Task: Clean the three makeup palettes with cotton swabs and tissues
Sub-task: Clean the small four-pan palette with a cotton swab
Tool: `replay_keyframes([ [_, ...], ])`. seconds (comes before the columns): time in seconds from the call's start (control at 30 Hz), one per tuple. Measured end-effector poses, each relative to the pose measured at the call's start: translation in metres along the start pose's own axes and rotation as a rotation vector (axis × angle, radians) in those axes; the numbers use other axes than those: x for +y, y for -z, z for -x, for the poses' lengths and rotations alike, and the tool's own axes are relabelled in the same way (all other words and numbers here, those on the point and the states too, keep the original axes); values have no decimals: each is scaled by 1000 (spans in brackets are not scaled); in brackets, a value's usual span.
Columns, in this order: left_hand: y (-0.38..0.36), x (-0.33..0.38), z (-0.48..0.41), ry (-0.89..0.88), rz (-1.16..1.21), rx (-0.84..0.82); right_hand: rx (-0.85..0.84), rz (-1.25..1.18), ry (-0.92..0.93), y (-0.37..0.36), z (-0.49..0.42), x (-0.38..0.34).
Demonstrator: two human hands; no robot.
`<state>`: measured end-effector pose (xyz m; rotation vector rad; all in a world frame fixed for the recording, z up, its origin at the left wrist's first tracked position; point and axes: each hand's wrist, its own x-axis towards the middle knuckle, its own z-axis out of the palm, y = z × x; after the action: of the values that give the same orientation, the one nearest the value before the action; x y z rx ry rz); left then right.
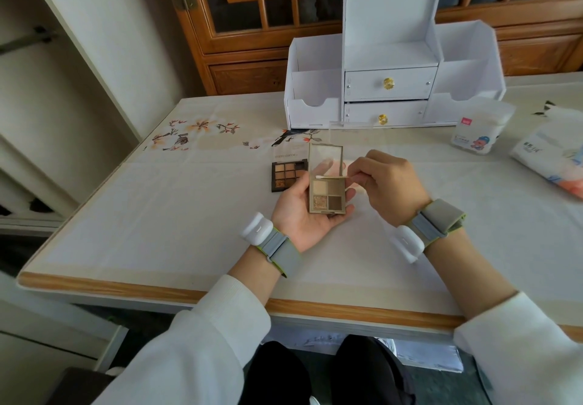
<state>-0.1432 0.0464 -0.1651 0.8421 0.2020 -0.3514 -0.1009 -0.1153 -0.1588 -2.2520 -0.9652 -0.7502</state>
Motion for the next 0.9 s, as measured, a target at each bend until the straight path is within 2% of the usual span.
replay_keyframes([
  [0.27, 2, -1, 0, -13, 59, -10, 23, 17, -14, 4, -1, 9],
  [0.9, 0, -4, -1, 33, 57, 37, -45, 36, 51, 3, -4, 4],
])
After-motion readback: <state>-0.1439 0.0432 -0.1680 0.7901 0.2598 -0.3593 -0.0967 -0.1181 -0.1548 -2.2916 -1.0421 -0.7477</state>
